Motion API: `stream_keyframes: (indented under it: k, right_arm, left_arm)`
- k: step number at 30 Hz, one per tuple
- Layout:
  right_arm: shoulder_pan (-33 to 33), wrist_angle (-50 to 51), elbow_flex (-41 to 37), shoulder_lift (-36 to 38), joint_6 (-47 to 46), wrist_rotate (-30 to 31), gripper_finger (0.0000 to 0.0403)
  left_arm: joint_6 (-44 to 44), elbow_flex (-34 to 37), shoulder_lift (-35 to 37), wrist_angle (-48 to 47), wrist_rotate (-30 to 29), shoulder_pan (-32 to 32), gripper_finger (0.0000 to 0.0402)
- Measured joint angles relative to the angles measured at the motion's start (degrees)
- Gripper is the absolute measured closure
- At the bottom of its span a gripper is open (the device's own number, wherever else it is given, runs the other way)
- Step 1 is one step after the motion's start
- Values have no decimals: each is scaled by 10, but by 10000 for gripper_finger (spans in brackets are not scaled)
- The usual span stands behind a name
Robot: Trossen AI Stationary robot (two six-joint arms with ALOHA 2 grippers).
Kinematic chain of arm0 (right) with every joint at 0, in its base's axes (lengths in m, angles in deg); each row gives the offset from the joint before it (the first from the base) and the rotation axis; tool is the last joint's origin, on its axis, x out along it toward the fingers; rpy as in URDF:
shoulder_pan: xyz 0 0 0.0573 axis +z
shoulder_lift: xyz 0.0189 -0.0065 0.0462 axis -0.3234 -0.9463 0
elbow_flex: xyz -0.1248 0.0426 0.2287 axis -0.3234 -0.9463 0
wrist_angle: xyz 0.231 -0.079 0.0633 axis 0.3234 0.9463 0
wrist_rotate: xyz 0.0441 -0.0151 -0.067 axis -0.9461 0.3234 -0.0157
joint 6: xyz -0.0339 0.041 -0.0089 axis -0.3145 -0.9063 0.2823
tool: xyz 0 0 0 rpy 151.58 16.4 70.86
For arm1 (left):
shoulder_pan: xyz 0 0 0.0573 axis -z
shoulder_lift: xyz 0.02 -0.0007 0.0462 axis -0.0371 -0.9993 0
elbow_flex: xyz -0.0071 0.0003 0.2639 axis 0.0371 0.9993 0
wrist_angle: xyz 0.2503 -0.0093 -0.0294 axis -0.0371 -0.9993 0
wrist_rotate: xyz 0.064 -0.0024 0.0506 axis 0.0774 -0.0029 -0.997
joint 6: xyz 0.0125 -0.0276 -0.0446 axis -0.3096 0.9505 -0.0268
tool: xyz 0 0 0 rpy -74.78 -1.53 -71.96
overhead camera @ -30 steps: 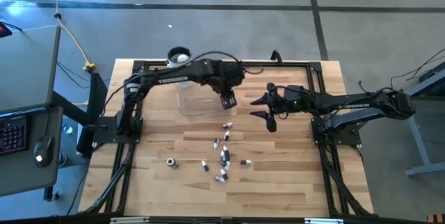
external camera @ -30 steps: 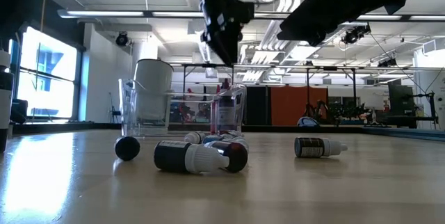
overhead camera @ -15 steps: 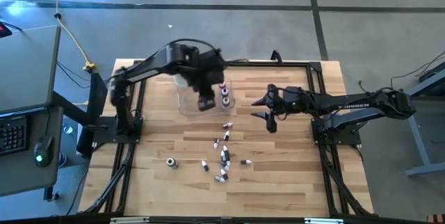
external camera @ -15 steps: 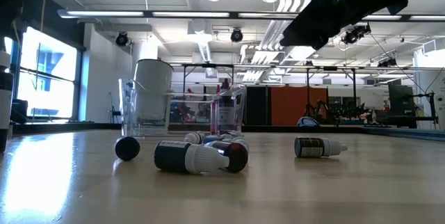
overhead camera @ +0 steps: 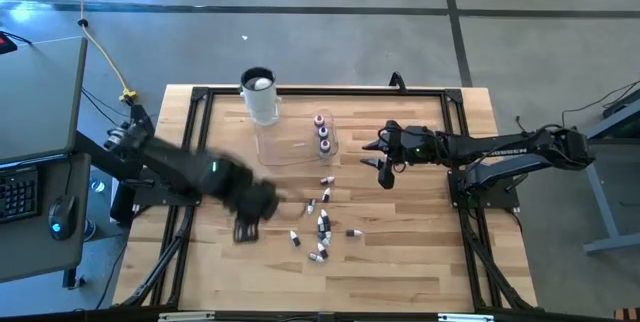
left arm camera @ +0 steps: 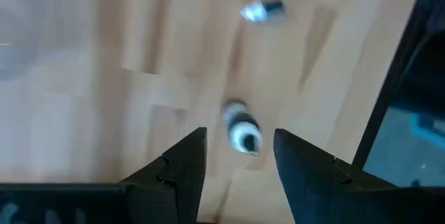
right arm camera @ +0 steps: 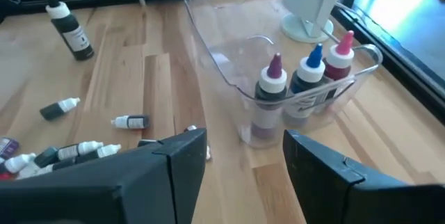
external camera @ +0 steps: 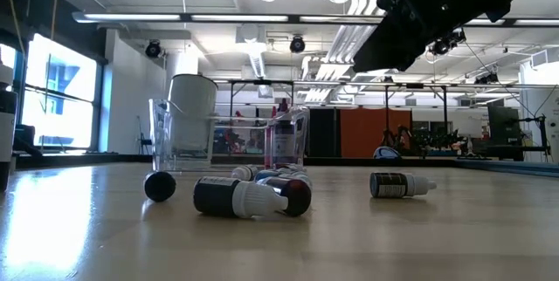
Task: Pick & Place food coloring
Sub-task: Put the big black food coloring bottle into the transparent bin
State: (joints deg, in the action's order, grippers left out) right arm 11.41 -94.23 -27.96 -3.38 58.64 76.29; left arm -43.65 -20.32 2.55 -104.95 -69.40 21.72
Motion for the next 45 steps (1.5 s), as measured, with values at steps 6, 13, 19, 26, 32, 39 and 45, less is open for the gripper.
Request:
stream_keyframes:
  k: [6,13,19,26,32,39,45]
  right_arm:
    - [0,-7,0,0,13,1,217]
    - [0,-54,0,0,13,1,218]
    - [0,-75,0,0,13,-2,220]
    - [0,-75,0,0,13,-2,222]
    - [0,-75,0,0,14,-3,222]
    - [0,-75,0,0,14,-3,221]
    - [0,-75,0,0,14,-3,221]
  left_arm:
    - [71,127,3,130,-17,114,236]
    - [115,186,3,147,-60,133,236]
    - [95,186,3,146,-61,133,236]
    - [89,187,26,178,-60,127,236]
    - [77,186,40,182,-39,98,236]
    - [76,186,39,113,-36,90,236]
    - [71,186,38,156,-40,92,236]
